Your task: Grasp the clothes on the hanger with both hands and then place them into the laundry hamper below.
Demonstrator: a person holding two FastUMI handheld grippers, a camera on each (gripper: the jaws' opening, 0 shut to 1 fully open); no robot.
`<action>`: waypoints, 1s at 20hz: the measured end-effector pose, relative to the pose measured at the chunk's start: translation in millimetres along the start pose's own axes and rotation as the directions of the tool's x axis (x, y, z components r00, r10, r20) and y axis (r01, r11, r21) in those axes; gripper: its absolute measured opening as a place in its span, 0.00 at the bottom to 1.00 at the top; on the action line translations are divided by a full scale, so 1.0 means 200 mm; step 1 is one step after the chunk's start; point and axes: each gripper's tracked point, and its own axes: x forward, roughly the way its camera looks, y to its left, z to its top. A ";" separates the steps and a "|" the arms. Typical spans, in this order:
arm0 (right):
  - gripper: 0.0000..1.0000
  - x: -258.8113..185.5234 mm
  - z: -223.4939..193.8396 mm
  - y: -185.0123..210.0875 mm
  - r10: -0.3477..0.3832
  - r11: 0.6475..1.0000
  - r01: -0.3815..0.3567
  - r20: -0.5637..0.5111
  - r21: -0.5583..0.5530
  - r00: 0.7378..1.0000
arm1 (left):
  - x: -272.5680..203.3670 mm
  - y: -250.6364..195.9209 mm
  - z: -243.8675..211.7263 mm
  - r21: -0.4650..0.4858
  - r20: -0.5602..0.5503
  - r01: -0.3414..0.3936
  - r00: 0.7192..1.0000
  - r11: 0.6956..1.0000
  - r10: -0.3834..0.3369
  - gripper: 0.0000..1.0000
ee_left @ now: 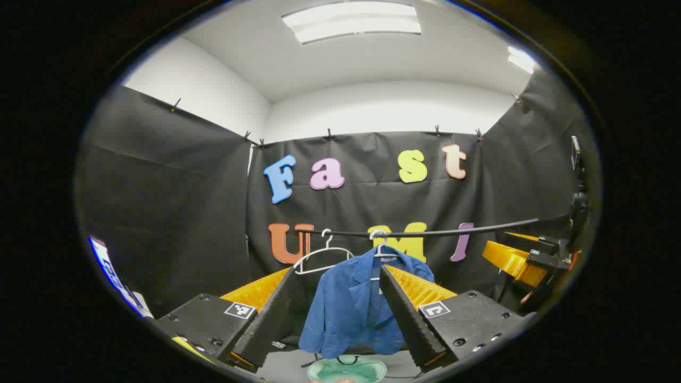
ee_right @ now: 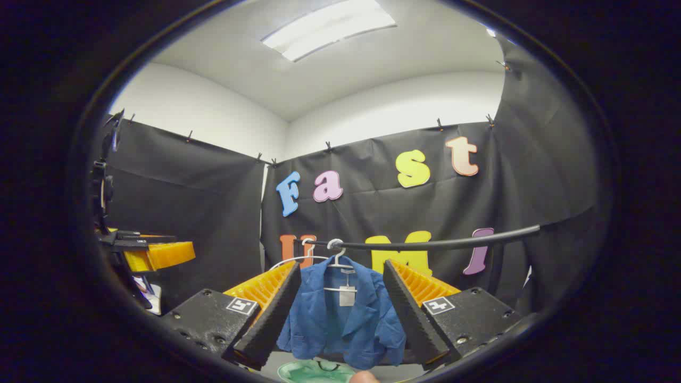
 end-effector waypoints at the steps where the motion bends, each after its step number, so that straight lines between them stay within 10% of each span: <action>1: 0.99 0.03 0.00 0.02 -0.003 1.000 0.003 0.006 -0.004 1.000 | 0.02 0.02 0.02 0.013 0.014 0.001 1.000 1.000 -0.001 1.00; 20: 0.98 0.27 -0.15 0.20 -0.086 0.996 0.084 -0.057 -0.036 0.995 | 0.23 0.22 -0.06 0.018 0.026 0.047 0.999 0.999 -0.047 1.00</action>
